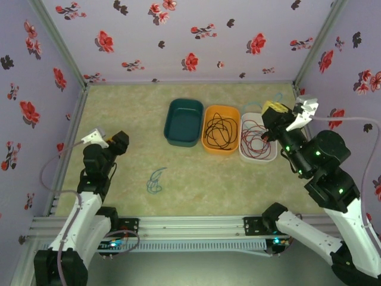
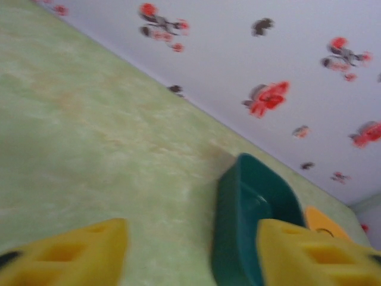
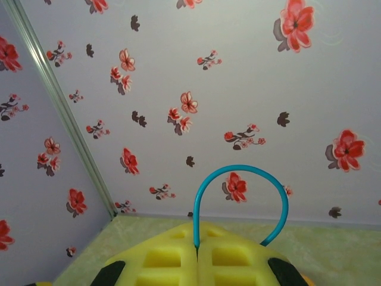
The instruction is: Untangle the cables
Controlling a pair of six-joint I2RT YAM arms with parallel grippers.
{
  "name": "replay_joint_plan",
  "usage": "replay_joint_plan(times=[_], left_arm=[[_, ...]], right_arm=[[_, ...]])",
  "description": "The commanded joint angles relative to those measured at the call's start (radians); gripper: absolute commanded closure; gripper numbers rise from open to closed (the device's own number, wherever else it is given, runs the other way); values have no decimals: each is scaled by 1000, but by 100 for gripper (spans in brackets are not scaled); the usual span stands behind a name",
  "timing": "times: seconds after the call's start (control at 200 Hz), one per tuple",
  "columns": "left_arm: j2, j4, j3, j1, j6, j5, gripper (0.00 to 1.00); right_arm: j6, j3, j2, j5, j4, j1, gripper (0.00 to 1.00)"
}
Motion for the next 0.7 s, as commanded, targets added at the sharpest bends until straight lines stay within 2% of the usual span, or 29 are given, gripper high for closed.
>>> replay_joint_plan(times=[0.0, 0.085, 0.13, 0.265, 0.41, 0.695], left_arm=[[27, 239, 4, -20, 101, 231, 23], [51, 339, -12, -52, 194, 342, 9], [60, 377, -19, -72, 241, 361, 6], [91, 407, -16, -132, 342, 383, 3], [158, 409, 16, -182, 350, 384, 0], [243, 388, 67, -279, 389, 376, 0]], right_arm=[[18, 54, 37, -24, -31, -5, 100], [29, 78, 72, -53, -47, -5, 100], [33, 89, 86, -71, -49, -5, 100], [44, 119, 129, -128, -57, -5, 100], [53, 140, 154, -175, -53, -4, 100], [53, 168, 183, -163, -66, -5, 100]])
